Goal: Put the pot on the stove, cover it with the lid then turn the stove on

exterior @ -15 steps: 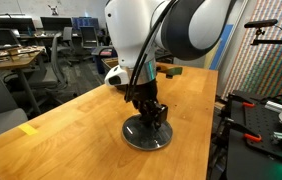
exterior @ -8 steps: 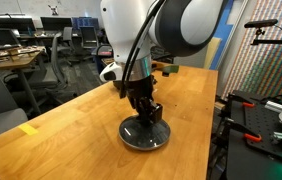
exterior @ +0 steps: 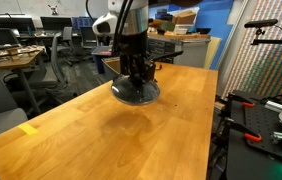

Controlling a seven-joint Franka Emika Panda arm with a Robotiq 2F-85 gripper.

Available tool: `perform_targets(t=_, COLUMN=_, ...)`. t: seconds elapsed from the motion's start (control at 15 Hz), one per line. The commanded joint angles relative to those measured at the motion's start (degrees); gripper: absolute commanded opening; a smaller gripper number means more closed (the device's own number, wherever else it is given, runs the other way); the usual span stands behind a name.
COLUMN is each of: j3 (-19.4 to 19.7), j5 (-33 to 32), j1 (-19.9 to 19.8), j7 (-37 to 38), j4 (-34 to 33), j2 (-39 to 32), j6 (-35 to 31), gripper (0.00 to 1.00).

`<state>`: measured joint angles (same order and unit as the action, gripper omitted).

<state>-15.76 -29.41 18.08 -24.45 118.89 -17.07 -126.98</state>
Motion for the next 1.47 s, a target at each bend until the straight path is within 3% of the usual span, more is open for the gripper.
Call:
perform_targets(t=0.0, j3=2.3, j5=-8.3, j1=-0.2, j7=-0.2, j4=-2.3, j2=7.1, j6=6.6, gripper=0.12)
perform_targets(t=0.2, j3=3.8, j5=-14.4, j1=-1.7, j7=1.0, j4=-7.4, j2=4.6, j6=9.0, gripper=0.12)
perform_targets(t=0.67, j3=5.0, j5=-8.1, j1=-5.4, j7=-3.5, j4=-20.1, j2=-3.2, j6=13.1, gripper=0.12)
perform_targets(t=1.07, j3=5.3, j5=-2.3, j1=-7.0, j7=-11.1, j4=-27.3, j2=-3.5, j6=23.0, gripper=0.13)
perform_targets(t=1.4, j3=5.8, j5=2.2, j1=-8.4, j7=-12.5, j4=-31.7, j2=-5.6, j6=24.4, gripper=0.13)
